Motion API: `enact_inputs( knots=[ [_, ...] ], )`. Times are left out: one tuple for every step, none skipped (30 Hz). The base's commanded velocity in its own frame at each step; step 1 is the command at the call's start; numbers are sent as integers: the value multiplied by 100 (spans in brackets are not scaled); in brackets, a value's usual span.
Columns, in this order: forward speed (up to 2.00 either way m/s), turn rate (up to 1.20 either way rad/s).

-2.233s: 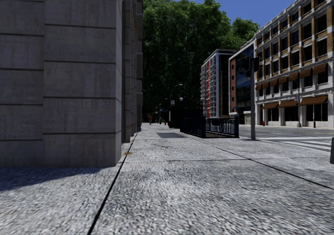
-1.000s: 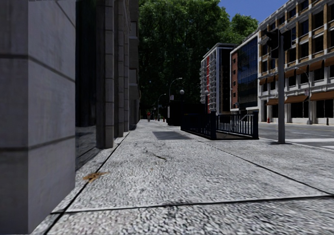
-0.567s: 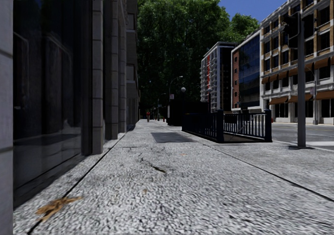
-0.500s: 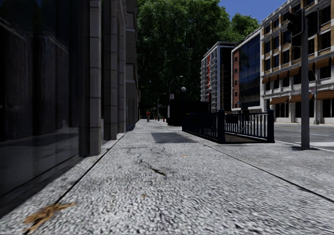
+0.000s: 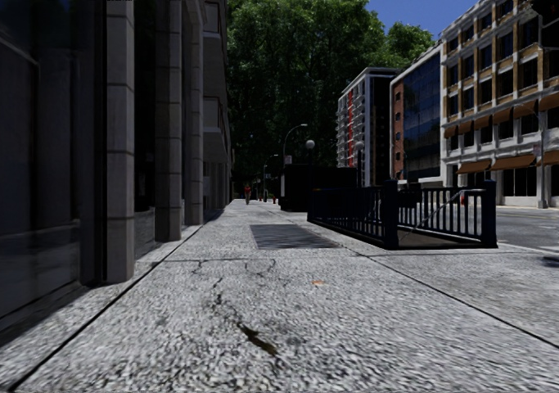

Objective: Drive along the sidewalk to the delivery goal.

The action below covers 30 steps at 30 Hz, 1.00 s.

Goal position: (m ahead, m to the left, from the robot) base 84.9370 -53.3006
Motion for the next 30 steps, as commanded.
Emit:
enact_inputs(
  knots=[
    [200,19],
    [200,20],
    [200,20],
    [200,20],
    [200,22],
    [200,23],
    [200,23],
    [200,23],
    [200,23],
    [200,23],
    [200,24],
    [200,26],
    [200,26],
    [200,27],
    [200,27],
    [200,27],
    [200,27],
    [200,27],
    [200,27],
    [200,27],
    [200,27],
    [200,27],
    [200,27],
    [200,27],
    [200,27],
    [200,27],
    [200,27],
    [200,26],
    [200,26],
    [200,20]
  ],
)
